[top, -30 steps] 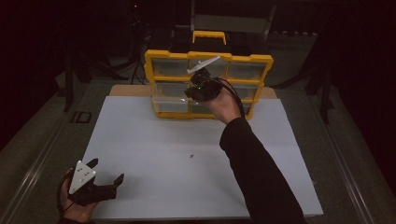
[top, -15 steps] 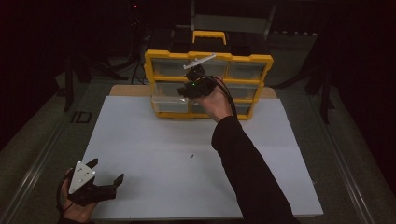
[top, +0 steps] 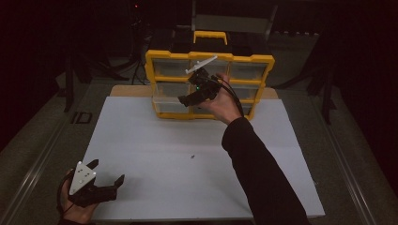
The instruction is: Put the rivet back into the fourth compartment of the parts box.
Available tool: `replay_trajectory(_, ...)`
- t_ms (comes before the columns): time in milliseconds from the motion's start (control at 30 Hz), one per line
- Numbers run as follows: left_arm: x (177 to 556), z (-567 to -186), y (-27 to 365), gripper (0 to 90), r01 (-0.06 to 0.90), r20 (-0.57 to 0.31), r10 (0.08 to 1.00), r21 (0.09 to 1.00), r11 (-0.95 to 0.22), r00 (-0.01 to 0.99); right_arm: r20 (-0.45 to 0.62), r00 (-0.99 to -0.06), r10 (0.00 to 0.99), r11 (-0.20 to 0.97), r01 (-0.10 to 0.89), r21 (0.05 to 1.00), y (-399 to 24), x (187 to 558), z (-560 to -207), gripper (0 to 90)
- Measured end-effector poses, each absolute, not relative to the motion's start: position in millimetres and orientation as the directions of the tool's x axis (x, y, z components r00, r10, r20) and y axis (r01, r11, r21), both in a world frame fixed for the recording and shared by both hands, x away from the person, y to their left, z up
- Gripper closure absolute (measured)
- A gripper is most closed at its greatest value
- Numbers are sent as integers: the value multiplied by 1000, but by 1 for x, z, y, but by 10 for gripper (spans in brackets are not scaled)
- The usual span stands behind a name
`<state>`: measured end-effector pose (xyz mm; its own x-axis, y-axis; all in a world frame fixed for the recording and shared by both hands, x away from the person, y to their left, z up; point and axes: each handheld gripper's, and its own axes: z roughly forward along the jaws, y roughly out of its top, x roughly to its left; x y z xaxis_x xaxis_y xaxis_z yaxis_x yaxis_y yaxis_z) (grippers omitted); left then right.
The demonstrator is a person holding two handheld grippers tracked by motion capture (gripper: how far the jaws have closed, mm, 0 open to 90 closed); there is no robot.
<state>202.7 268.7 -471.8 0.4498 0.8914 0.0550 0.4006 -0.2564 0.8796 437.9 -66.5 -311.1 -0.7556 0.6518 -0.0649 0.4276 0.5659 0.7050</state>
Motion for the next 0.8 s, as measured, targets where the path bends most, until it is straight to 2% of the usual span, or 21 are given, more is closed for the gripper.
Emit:
replay_trajectory(300,203,-472,269,1,401,55,892,879,-256,450,-130,-802,583,663,377,646,-69,425,-314,163)
replay_trajectory(800,203,-472,269,1,404,55,891,877,-259,451,-151,-871,468,788,333,518,-75,406,-329,194)
